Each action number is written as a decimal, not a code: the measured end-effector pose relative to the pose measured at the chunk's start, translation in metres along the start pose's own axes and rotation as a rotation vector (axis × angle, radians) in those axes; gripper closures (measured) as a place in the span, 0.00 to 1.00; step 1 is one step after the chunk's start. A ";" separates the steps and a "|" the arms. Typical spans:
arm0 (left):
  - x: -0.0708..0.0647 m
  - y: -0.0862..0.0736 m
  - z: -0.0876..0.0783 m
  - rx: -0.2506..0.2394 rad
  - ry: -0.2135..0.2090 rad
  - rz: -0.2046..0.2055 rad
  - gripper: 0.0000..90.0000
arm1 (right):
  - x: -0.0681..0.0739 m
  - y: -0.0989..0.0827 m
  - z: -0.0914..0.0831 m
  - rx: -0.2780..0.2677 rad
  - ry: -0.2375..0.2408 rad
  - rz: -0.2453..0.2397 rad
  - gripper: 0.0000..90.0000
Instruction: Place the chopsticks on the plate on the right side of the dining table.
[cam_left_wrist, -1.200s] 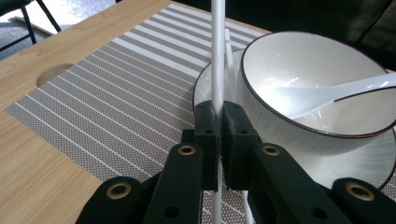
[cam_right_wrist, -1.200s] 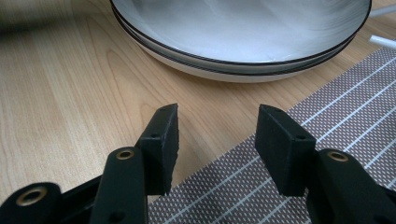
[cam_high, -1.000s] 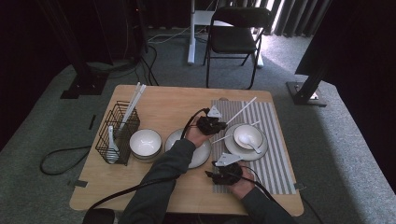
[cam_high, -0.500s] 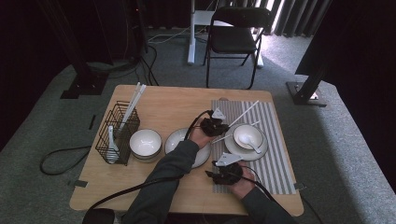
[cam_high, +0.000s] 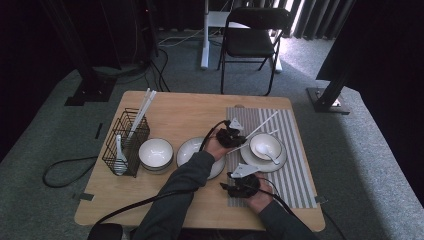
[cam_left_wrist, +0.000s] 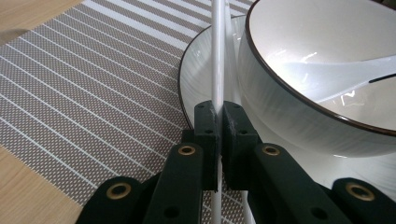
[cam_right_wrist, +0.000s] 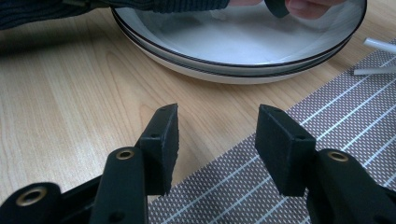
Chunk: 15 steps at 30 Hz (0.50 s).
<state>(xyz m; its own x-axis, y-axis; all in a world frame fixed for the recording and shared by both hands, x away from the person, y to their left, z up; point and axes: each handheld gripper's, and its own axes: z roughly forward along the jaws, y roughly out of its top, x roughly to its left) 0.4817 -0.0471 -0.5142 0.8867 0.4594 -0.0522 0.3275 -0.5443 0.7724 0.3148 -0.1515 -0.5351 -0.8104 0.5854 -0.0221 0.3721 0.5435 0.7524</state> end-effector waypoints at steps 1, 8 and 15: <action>0.000 0.000 0.001 0.000 0.000 -0.001 0.96 | 0.000 0.000 0.000 -0.001 0.000 -0.001 0.54; 0.000 0.001 0.003 0.003 0.004 -0.004 0.96 | 0.000 0.000 0.000 -0.002 -0.002 -0.002 0.54; 0.000 0.002 0.003 0.005 0.011 -0.002 0.96 | 0.000 0.000 0.000 -0.003 -0.001 -0.002 0.54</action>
<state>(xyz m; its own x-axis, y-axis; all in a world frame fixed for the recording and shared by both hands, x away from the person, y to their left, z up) 0.4834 -0.0502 -0.5150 0.8823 0.4683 -0.0472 0.3313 -0.5467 0.7690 0.3148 -0.1519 -0.5347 -0.8105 0.5852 -0.0241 0.3694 0.5428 0.7542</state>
